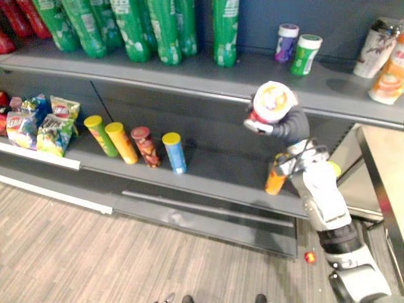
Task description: Put the gum and the chips on the shelf.
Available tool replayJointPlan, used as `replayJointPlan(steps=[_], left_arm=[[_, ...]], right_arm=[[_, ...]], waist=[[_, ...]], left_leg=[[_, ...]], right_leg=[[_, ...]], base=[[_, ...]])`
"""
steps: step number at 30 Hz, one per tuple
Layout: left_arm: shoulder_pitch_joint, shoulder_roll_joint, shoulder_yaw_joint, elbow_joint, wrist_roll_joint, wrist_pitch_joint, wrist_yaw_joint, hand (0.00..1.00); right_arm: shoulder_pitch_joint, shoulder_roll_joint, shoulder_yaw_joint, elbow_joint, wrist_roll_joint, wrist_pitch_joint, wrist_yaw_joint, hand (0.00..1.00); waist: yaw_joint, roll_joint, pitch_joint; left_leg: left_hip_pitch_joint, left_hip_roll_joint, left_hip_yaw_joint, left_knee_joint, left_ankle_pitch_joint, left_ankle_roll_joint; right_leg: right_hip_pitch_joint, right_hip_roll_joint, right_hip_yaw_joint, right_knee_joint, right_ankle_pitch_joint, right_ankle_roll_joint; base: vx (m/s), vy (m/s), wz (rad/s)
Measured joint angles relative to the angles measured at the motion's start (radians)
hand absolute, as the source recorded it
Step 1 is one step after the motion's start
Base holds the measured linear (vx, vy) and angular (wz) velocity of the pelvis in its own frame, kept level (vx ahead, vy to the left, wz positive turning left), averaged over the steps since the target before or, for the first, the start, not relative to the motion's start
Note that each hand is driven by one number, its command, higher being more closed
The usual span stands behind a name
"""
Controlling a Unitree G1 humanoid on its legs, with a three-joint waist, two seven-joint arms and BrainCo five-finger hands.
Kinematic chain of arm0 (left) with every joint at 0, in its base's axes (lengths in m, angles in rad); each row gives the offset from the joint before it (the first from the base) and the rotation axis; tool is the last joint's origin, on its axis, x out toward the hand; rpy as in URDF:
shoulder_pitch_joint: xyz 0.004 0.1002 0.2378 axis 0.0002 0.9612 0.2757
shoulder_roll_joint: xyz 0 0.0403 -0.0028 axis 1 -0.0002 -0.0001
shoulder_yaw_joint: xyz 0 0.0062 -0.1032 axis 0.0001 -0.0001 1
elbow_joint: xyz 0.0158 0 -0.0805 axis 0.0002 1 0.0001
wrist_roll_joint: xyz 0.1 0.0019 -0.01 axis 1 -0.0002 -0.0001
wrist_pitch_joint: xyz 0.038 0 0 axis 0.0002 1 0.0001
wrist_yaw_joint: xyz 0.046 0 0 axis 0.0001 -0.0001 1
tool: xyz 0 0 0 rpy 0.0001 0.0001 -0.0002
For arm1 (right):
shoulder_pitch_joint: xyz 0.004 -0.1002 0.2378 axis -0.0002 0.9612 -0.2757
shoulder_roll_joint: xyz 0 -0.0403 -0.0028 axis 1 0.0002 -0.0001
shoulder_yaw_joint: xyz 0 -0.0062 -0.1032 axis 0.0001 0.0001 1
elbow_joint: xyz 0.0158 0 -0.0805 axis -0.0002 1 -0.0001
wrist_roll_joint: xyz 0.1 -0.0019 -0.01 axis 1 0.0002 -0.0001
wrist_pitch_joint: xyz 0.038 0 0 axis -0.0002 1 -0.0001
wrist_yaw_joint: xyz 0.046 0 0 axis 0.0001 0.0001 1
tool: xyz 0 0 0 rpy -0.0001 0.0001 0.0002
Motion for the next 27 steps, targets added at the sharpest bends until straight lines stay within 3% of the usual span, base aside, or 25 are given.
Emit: replayJointPlan(steps=[4,12,27], left_arm=[[0.001,0.003,0.000,-0.001,-0.001,0.000,0.000,0.00],[0.001,0.005,-0.007,-0.003,-0.004,0.006,0.001,0.00],[-0.004,0.015,-0.040,-0.013,-0.007,0.007,0.002,0.00]], right_arm=[[-0.066,-0.027,-0.003,0.033,0.000,0.000,-0.011,1.00],[-0.283,-0.081,-0.093,0.239,-0.004,0.024,-0.114,1.00],[-0.438,-0.105,-0.165,0.556,-0.046,0.094,-0.155,1.00]], waist=[[0.009,-0.007,-0.004],[0.023,-0.013,-0.007],[0.027,-0.019,-0.004]], left_leg=[[0.000,0.004,0.003,0.000,0.002,-0.001],[-0.001,0.007,0.005,-0.001,0.007,-0.001],[-0.001,0.014,0.010,-0.001,0.011,-0.004]], right_leg=[[-0.001,0.004,0.002,-0.001,0.000,0.000],[-0.001,0.007,0.001,-0.007,0.004,-0.003],[0.000,0.017,0.002,-0.018,0.016,-0.006]], base=[[0.00,0.000,-0.01],[0.00,0.000,-0.01],[0.00,-0.001,-0.01]])
